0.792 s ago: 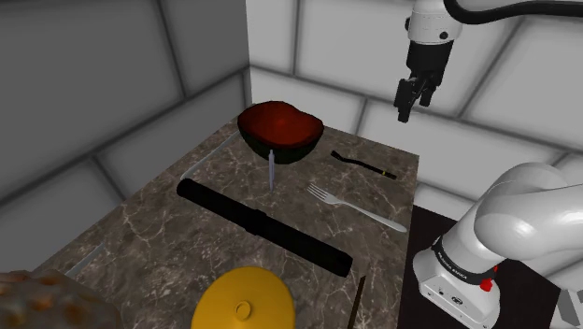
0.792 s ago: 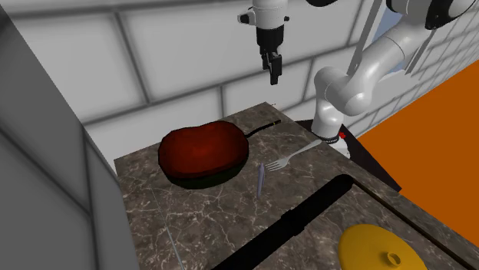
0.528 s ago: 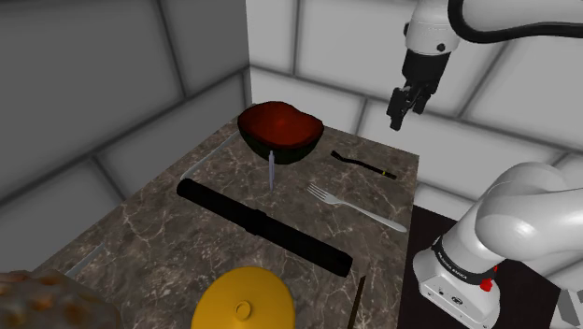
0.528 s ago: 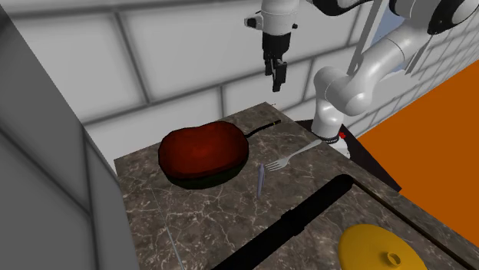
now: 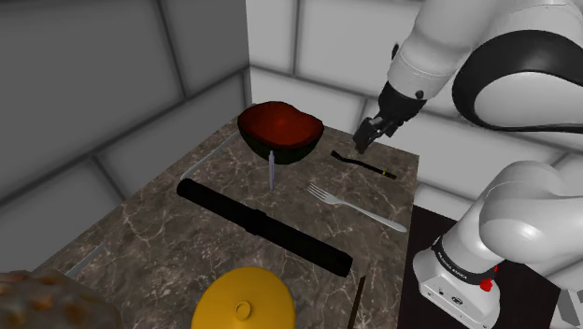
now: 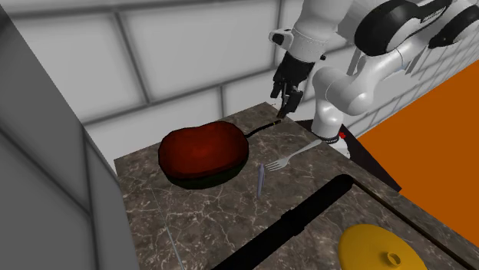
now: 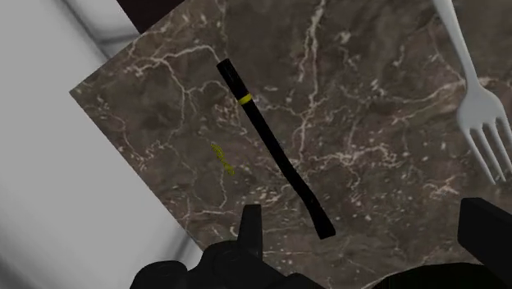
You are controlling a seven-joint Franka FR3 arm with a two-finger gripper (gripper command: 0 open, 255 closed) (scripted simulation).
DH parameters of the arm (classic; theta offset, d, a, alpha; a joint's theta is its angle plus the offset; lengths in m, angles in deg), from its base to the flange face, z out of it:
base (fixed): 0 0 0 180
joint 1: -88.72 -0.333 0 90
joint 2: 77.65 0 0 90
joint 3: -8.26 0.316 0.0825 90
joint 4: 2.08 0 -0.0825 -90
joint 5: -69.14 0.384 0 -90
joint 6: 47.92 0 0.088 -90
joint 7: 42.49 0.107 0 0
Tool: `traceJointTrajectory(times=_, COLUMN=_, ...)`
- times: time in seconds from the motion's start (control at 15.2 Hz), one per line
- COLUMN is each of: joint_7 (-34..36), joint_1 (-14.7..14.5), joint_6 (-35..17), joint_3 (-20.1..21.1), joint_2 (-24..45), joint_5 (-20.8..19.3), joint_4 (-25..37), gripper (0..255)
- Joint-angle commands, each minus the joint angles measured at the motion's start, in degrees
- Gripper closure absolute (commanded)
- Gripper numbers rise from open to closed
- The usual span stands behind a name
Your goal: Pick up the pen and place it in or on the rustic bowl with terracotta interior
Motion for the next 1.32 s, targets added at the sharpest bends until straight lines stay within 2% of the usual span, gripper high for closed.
traceJointTrajectory(times=0.0, joint_7=4.4, joint_1=-1.0, joint_6=-5.1, joint_3=4.3, joint_2=-1.3, joint_5=1.8, joint_4=-2.2, gripper=0)
traceJointTrajectory(times=0.26, joint_7=13.3, joint_1=-1.6, joint_6=-15.3, joint_3=14.1, joint_2=-1.0, joint_5=4.3, joint_4=-4.4, gripper=0)
traceJointTrajectory(times=0.53, joint_7=22.9, joint_1=1.2, joint_6=-25.4, joint_3=25.5, joint_2=1.1, joint_5=5.2, joint_4=-4.2, gripper=0)
traceJointTrajectory(times=0.79, joint_7=33.0, joint_1=8.0, joint_6=-34.1, joint_3=38.3, joint_2=2.7, joint_5=4.4, joint_4=-1.6, gripper=0)
traceJointTrajectory(times=1.06, joint_7=42.7, joint_1=17.8, joint_6=-40.3, joint_3=51.2, joint_2=1.2, joint_5=3.0, joint_4=3.3, gripper=0)
traceJointTrajectory(times=1.25, joint_7=42.8, joint_1=19.8, joint_6=-42.2, joint_3=52.6, joint_2=1.8, joint_5=3.1, joint_4=3.2, gripper=0)
